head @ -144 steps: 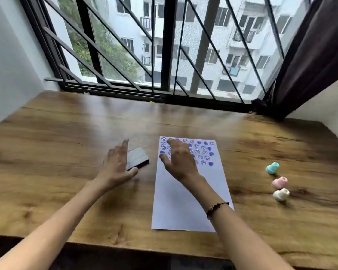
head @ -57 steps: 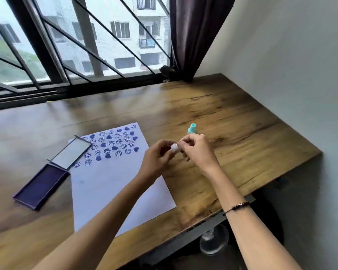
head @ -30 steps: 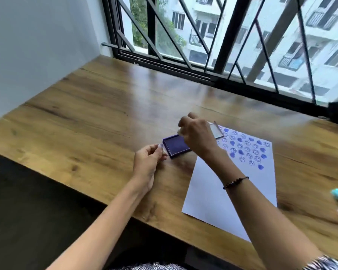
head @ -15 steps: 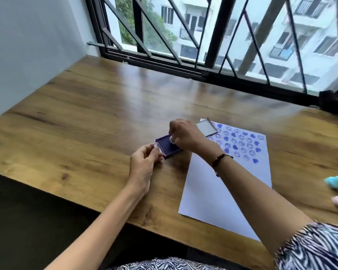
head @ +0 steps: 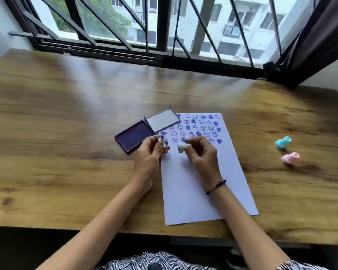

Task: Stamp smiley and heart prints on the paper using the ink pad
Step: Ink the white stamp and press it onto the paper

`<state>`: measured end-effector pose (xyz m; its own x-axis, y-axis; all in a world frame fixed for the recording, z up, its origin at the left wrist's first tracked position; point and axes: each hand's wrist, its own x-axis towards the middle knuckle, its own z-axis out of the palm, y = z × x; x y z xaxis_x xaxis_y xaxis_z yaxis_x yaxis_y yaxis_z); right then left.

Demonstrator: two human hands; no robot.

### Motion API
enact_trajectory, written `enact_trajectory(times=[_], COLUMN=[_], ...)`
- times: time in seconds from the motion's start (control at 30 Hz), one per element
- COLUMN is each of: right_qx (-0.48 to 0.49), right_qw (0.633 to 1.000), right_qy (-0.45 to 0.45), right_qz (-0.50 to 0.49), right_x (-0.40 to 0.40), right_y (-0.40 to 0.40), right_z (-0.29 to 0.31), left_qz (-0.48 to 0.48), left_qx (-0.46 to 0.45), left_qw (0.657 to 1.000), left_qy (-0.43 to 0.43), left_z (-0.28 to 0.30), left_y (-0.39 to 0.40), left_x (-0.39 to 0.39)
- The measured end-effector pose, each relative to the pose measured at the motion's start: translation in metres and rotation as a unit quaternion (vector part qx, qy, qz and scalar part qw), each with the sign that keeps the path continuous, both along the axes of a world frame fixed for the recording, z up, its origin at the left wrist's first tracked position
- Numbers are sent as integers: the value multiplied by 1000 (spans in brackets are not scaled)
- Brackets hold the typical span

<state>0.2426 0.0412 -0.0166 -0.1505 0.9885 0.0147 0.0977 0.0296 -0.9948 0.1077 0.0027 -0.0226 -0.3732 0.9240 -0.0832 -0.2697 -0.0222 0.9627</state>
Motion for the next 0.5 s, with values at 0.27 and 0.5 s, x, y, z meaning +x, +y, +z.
enact_trajectory(times=[0.27,0.5], right_qx=[37,206], right_qw=[986,888], right_qy=[-155,-394], right_qz=[56,117], right_x=[-3,-30], right_y=[1,2], right_z=[22,26], left_qz=[-12,-39], left_qx=[-7,-66], left_qw=[999,995], left_qy=[49,70], left_z=[1,2], left_y=[-6,14], left_x=[-8,-29])
